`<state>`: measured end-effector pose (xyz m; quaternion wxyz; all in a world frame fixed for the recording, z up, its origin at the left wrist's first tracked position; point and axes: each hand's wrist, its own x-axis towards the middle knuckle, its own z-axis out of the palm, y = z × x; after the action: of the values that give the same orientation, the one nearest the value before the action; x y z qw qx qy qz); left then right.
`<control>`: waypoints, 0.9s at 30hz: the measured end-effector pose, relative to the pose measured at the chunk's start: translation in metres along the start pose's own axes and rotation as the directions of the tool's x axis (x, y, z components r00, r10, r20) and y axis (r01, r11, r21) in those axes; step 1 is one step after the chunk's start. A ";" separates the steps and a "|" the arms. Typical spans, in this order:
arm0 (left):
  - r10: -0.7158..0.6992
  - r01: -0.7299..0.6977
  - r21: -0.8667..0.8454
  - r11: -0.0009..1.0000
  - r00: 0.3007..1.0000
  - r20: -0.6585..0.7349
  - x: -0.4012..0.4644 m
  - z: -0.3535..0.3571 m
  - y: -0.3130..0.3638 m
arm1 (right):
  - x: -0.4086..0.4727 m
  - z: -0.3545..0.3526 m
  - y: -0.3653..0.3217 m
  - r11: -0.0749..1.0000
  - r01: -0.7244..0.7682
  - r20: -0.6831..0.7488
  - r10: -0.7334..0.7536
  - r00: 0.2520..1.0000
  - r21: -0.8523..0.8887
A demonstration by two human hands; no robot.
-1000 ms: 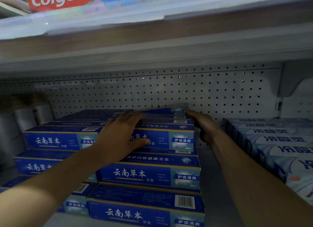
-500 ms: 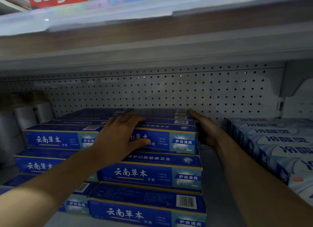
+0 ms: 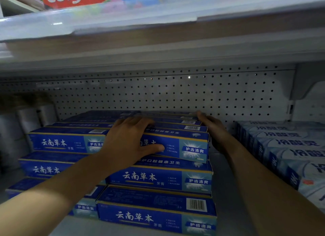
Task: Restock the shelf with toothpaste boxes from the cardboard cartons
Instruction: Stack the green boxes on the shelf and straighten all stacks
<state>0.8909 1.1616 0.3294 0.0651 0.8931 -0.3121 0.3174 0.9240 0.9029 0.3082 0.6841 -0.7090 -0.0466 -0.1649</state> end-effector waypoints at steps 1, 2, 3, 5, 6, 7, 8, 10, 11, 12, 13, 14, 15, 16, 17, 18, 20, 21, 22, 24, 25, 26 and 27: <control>-0.005 0.005 -0.006 1.000 1.000 0.010 0.000 0.000 0.000 | 0.000 -0.002 0.000 0.999 -0.035 0.045 0.034 0.998 0.021; -0.011 0.011 -0.016 1.000 1.000 0.019 0.001 0.000 0.000 | 0.000 -0.003 -0.001 0.997 -0.075 0.082 0.072 0.994 0.033; -0.019 0.020 -0.031 0.999 0.999 0.032 0.000 0.000 0.000 | 0.001 -0.005 -0.001 0.994 -0.097 0.118 0.091 0.989 0.045; -0.048 0.052 -0.052 0.997 0.996 0.076 0.000 -0.001 -0.001 | 0.001 -0.005 -0.007 0.994 -0.106 0.145 0.100 0.984 0.031; -0.055 0.060 -0.051 0.997 0.994 0.096 0.001 -0.002 -0.001 | 0.000 -0.004 -0.012 0.994 -0.109 0.128 0.106 0.986 0.018; -0.056 0.062 -0.051 0.997 0.992 0.113 0.002 -0.002 -0.002 | 0.000 -0.005 -0.015 0.994 -0.107 0.117 0.104 0.988 0.019; -0.052 0.060 -0.057 0.997 0.990 0.130 0.004 -0.003 -0.003 | 0.001 -0.005 -0.017 0.994 -0.109 0.119 0.106 0.987 0.020; -0.035 0.048 -0.076 0.996 0.985 0.168 0.009 -0.005 -0.007 | 0.003 -0.004 -0.020 0.990 -0.140 0.121 0.139 0.983 0.000; -0.029 0.045 -0.084 0.995 0.982 0.185 0.010 -0.005 -0.008 | 0.004 -0.003 -0.020 0.988 -0.152 0.109 0.154 0.982 -0.027; -0.027 0.046 -0.091 0.995 0.979 0.201 0.011 -0.006 -0.009 | 0.004 -0.002 -0.022 0.987 -0.152 0.082 0.156 0.984 -0.052; -0.026 0.047 -0.095 0.994 0.977 0.211 0.011 -0.006 -0.009 | 0.004 -0.003 -0.022 0.987 -0.137 0.041 0.141 0.989 -0.083; -0.024 0.045 -0.096 0.994 0.977 0.214 0.011 -0.006 -0.009 | 0.004 -0.004 -0.022 0.984 -0.124 -0.003 0.124 0.992 -0.127; -0.023 0.045 -0.097 0.994 0.977 0.210 0.010 -0.006 -0.009 | 0.004 -0.005 -0.021 0.982 -0.106 -0.038 0.101 0.994 -0.159; -0.025 0.045 -0.096 0.994 0.979 0.203 0.009 -0.006 -0.009 | 0.002 -0.005 -0.022 0.980 -0.085 -0.060 0.075 0.995 -0.180; -0.025 0.044 -0.095 0.994 0.981 0.194 0.008 -0.006 -0.009 | 0.001 -0.005 -0.021 0.980 -0.063 -0.072 0.050 0.996 -0.190; -0.023 0.041 -0.093 0.995 0.983 0.184 0.008 -0.007 -0.009 | 0.000 -0.004 -0.021 0.978 -0.051 -0.093 0.033 0.995 -0.204; -0.008 0.024 -0.088 0.996 0.984 0.176 0.007 -0.008 -0.011 | 0.000 -0.004 -0.017 0.980 -0.037 -0.140 0.010 0.990 -0.195; 0.002 0.014 -0.088 0.996 0.984 0.179 0.007 -0.009 -0.011 | 0.000 -0.003 -0.016 0.983 -0.038 -0.155 0.009 0.988 -0.182; 0.009 0.008 -0.090 0.996 0.982 0.189 0.008 -0.010 -0.012 | -0.001 -0.002 -0.017 0.985 -0.040 -0.154 0.014 0.988 -0.167; 0.018 0.003 -0.094 0.996 0.972 0.233 0.011 -0.012 -0.012 | -0.007 -0.002 -0.020 0.992 -0.083 -0.087 0.075 0.993 -0.097; 0.020 0.003 -0.088 0.996 0.967 0.256 0.012 -0.012 -0.012 | -0.009 -0.003 -0.020 0.992 -0.108 -0.031 0.106 0.994 -0.067; 0.019 0.003 -0.080 0.997 0.962 0.273 0.014 -0.012 -0.012 | -0.010 -0.005 -0.020 0.991 -0.128 0.028 0.129 0.991 -0.045; 0.016 0.005 -0.071 0.997 0.958 0.285 0.015 -0.012 -0.011 | -0.013 -0.006 -0.021 0.990 -0.135 0.070 0.137 0.988 -0.038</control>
<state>0.9001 1.1665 0.3487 0.0502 0.9258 -0.3318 0.1741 0.9043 0.9006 0.3242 0.6797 -0.7273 -0.0201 -0.0929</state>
